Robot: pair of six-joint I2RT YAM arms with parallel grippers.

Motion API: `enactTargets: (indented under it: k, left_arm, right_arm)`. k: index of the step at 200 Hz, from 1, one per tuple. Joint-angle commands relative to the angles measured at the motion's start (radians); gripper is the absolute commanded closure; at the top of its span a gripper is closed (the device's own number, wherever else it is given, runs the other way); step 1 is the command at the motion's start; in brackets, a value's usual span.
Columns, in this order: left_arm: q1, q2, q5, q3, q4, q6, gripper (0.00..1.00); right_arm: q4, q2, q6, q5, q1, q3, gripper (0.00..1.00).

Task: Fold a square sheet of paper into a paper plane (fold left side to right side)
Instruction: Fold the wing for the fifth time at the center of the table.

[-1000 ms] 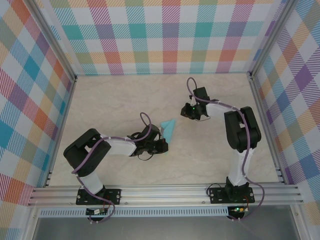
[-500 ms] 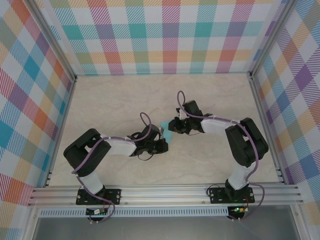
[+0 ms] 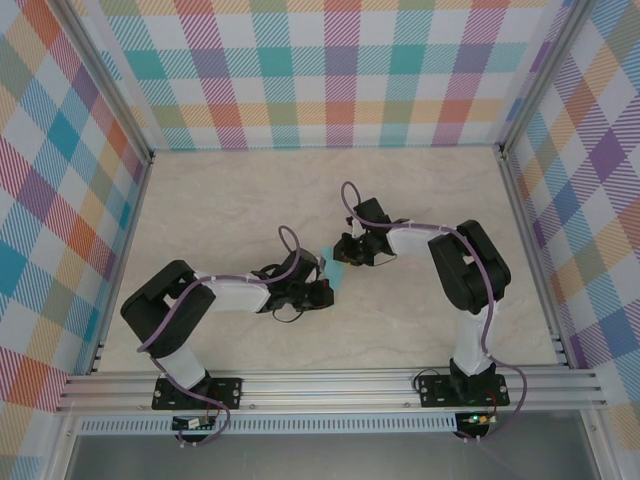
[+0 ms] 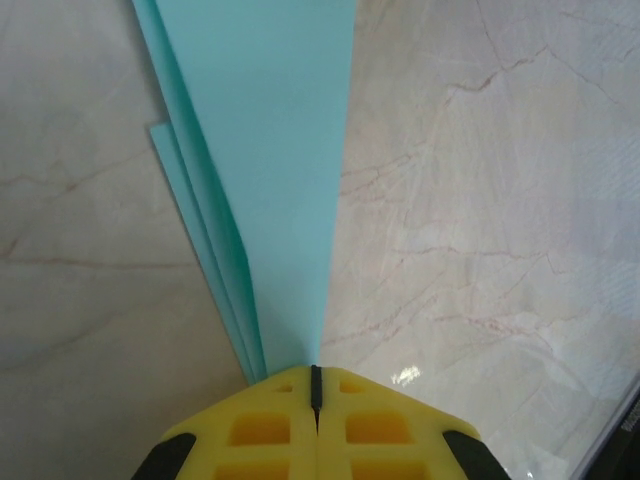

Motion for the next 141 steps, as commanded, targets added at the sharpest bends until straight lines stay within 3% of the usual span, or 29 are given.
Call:
enactTargets:
  k: [1,50,141]
  left_arm:
    - [-0.007,-0.083,0.042,0.004,-0.076,0.015,0.99]
    - [0.018,-0.11,0.096,0.056,-0.066,0.028,1.0]
    - [0.083,0.098,0.132,0.178,-0.025,0.069,1.0]
  right_arm:
    - [-0.086,0.029,-0.029,0.051,-0.001,-0.009,0.84]
    - [-0.08,0.008,-0.026,0.048,-0.001,-0.025,0.84]
    - [-0.081,0.017,-0.025,0.047,0.005,-0.029,0.84]
